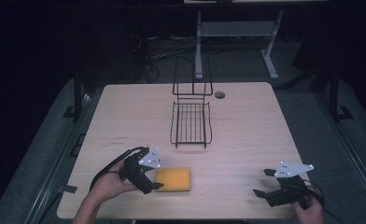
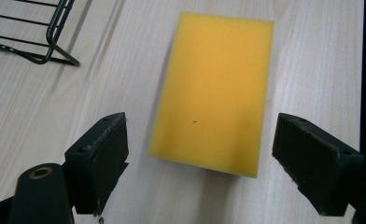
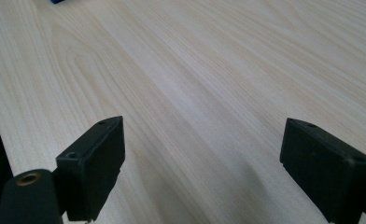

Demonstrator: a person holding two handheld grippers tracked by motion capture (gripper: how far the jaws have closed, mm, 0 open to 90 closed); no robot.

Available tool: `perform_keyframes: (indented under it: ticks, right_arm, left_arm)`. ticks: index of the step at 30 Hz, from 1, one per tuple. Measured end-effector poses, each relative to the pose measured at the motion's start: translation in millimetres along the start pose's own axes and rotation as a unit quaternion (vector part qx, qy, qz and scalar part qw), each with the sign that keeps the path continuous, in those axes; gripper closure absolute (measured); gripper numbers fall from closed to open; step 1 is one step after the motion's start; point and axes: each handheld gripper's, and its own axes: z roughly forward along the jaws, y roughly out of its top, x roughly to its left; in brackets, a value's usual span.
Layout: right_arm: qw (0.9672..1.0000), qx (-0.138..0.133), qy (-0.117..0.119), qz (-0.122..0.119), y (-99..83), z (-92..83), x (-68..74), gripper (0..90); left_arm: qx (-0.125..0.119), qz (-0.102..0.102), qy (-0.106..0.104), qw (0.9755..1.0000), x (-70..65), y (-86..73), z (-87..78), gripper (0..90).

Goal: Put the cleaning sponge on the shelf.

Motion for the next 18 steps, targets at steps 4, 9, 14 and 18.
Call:
perform_keyframes:
  ticks: [4, 9, 14, 18]
  right_arm:
    - [1.0000, 0.001, 0.000, 0.000, 0.1, 0.0, 0.4, 13.7]
    - [1.0000, 0.001, 0.000, 0.000, 0.1, 0.0, 0.7, 13.7]
    - [1.0000, 0.003, 0.001, -0.001, 0.0, 0.1, 0.8, 13.7]
    - [1.0000, 0.002, 0.002, -0.001, 0.0, -0.1, 0.9, 13.7]
  left_arm:
    - [0.006, 0.003, -0.001, 1.0000, -0.7, 1.0, 2.8, 17.7]
    - [0.008, 0.005, -0.006, 0.9999, -0.1, 3.5, 5.8, 17.7]
    - [0.009, 0.008, -0.011, 0.9999, 0.4, 7.9, 10.6, 17.7]
    - [0.018, 0.018, -0.014, 0.9996, 0.5, 12.3, 13.2, 17.7]
